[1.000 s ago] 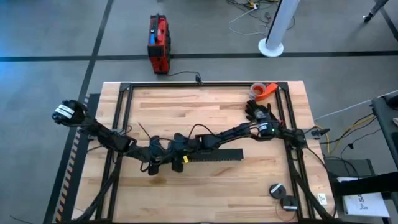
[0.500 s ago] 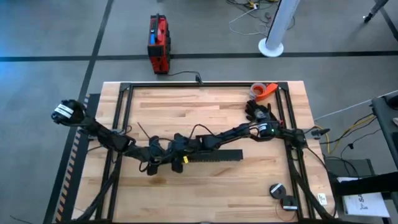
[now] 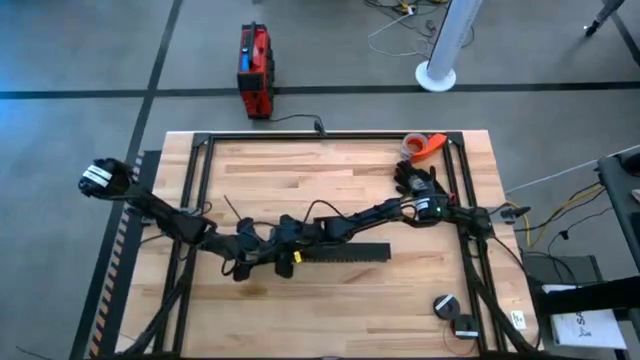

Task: Ziptie cables
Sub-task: Close the black cable duct

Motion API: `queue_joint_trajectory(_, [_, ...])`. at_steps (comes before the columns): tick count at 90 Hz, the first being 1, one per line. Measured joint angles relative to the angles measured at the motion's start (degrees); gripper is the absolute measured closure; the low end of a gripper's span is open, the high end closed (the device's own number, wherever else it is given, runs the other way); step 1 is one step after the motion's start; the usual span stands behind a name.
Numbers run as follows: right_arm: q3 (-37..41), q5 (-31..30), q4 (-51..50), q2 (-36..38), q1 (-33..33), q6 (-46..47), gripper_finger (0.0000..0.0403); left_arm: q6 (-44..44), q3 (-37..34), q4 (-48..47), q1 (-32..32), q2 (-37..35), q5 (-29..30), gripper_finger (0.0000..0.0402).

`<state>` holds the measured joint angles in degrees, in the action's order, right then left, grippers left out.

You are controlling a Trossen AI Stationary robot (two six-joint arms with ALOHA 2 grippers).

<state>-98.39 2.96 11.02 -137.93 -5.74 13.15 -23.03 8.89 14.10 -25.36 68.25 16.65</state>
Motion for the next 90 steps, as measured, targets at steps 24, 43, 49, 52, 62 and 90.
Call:
queue_joint_trajectory(24, [0.1,-0.5,-0.2,0.0,0.1,-0.5,0.0186,-0.1,-0.1,0.9,-0.1,4.4,2.0,0.0183])
queue_joint_trajectory(43, [0.3,0.0,0.7,0.0,0.2,-0.7,0.019,0.0,-0.1,4.4,-0.2,7.3,2.6,0.0192])
queue_joint_trajectory(49, [0.3,0.0,0.8,0.0,0.2,-0.7,0.019,0.0,-0.2,4.5,-0.2,7.2,2.6,0.0192])
queue_joint_trajectory(52, [0.3,0.0,0.9,0.0,0.2,-0.7,0.019,0.0,-0.2,4.4,-0.2,7.1,2.6,0.019])
queue_joint_trajectory(62, [0.3,0.0,0.9,0.0,0.2,-0.7,0.0187,0.0,-0.2,4.4,-0.1,7.1,2.4,0.018])
queue_joint_trajectory(90, [0.3,0.0,1.0,0.0,0.2,-0.7,0.0186,-0.1,-0.2,4.5,-0.1,7.1,2.4,0.0184])
